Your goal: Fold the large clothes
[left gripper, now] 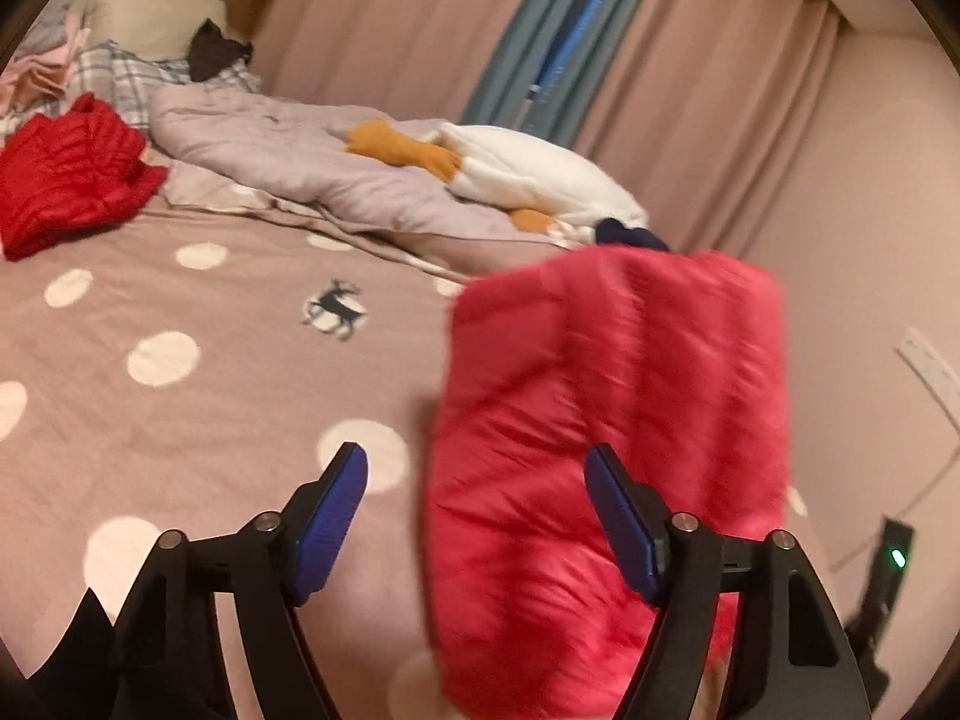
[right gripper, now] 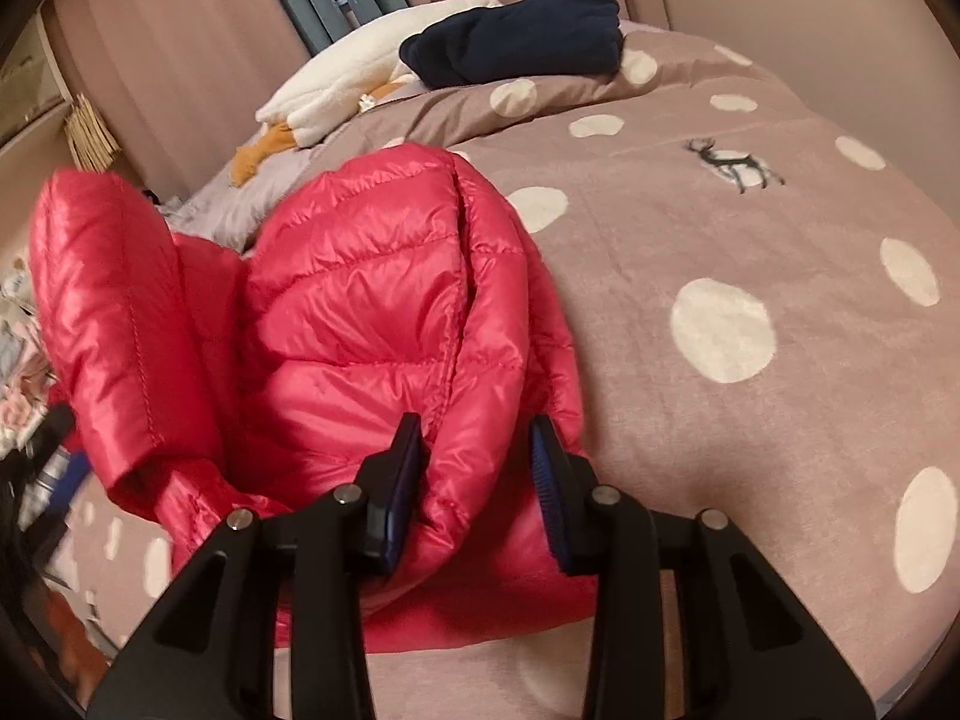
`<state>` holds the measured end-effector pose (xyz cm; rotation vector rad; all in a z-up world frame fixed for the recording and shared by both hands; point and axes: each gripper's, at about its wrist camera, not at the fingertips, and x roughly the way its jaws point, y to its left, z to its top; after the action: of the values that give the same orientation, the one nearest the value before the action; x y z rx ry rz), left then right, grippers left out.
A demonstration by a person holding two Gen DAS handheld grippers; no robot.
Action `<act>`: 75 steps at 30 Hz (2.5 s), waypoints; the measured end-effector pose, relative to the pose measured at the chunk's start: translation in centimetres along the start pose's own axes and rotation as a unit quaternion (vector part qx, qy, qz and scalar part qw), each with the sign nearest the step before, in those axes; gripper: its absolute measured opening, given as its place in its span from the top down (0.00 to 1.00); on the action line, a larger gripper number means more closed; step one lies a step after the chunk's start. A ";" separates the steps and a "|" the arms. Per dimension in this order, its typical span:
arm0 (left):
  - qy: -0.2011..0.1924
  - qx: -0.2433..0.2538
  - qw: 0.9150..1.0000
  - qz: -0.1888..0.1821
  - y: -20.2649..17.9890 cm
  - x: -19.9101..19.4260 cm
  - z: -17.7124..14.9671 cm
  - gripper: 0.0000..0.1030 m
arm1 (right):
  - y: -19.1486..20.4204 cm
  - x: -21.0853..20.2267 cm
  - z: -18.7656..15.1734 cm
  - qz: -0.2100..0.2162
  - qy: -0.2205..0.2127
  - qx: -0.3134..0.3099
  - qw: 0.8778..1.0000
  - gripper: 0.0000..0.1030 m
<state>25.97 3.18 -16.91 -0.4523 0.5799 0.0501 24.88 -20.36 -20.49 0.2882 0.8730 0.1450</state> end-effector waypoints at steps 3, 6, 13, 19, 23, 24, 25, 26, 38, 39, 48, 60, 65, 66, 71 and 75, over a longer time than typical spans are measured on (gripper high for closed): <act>-0.015 -0.004 1.000 0.019 0.4 1.8 1.1 0.28 | -0.7 0.2 -0.2 -0.006 0.004 -0.006 1.000 0.70; -0.013 -0.004 0.999 0.048 0.7 4.5 1.8 0.28 | -2.0 0.5 -0.5 -0.017 0.010 -0.009 1.000 0.69; 0.040 -0.003 0.998 0.038 -0.8 9.5 -0.3 0.28 | -5.4 1.3 -1.2 -0.040 0.027 0.011 0.999 0.55; 0.028 0.024 0.999 0.040 -1.9 9.0 -0.1 0.28 | -6.0 1.3 -0.8 -0.053 0.028 0.023 0.998 0.41; 0.038 0.014 0.999 0.035 -1.5 9.4 0.0 0.28 | -6.1 -0.8 0.3 -0.055 -0.008 0.046 0.997 0.37; 0.038 0.018 0.998 0.036 -1.5 9.3 0.0 0.28 | -6.0 -1.4 0.4 -0.057 -0.023 0.048 0.997 0.34; 0.036 0.023 0.998 0.037 -1.5 9.2 0.0 0.28 | -5.7 -2.1 0.7 -0.060 -0.040 0.047 0.996 0.33; 0.036 0.027 0.998 0.037 -1.6 9.2 -0.1 0.28 | -5.4 -3.0 1.1 -0.059 -0.058 0.044 0.996 0.31; 0.019 0.073 0.996 0.037 -2.9 8.6 -0.3 0.28 | 2.3 -5.5 5.1 0.097 -0.180 -0.022 0.979 0.41; 0.020 0.073 0.996 0.037 -2.8 8.7 -0.3 0.28 | 2.4 -4.7 5.5 0.108 -0.169 -0.017 0.980 0.46; 0.027 0.067 0.997 0.025 -2.6 9.3 -0.7 0.28 | 0.7 0.6 5.0 0.097 -0.114 0.025 0.988 0.49; 0.021 0.097 0.995 0.024 -3.9 9.7 -2.2 0.26 | -2.3 4.3 4.2 0.032 -0.090 0.016 0.995 0.40; 0.014 0.119 0.993 0.021 -4.8 9.6 -2.7 0.26 | -2.9 5.9 4.1 0.004 -0.078 0.009 0.997 0.35; 0.014 0.123 0.992 0.020 -4.9 9.6 -2.8 0.24 | -2.9 6.2 4.1 -0.003 -0.079 0.004 0.997 0.34; 0.023 0.130 0.991 0.025 -5.0 10.1 -2.9 0.22 | -3.4 7.2 4.0 -0.012 -0.065 -0.011 0.998 0.34; 0.035 0.131 0.990 0.035 -4.9 10.5 -3.0 0.21 | -3.2 7.4 4.1 -0.019 -0.065 -0.024 0.997 0.33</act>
<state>34.09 -3.38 -22.80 -0.1783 0.6613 0.0236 32.73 -22.39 -24.38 0.2336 0.7441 0.1103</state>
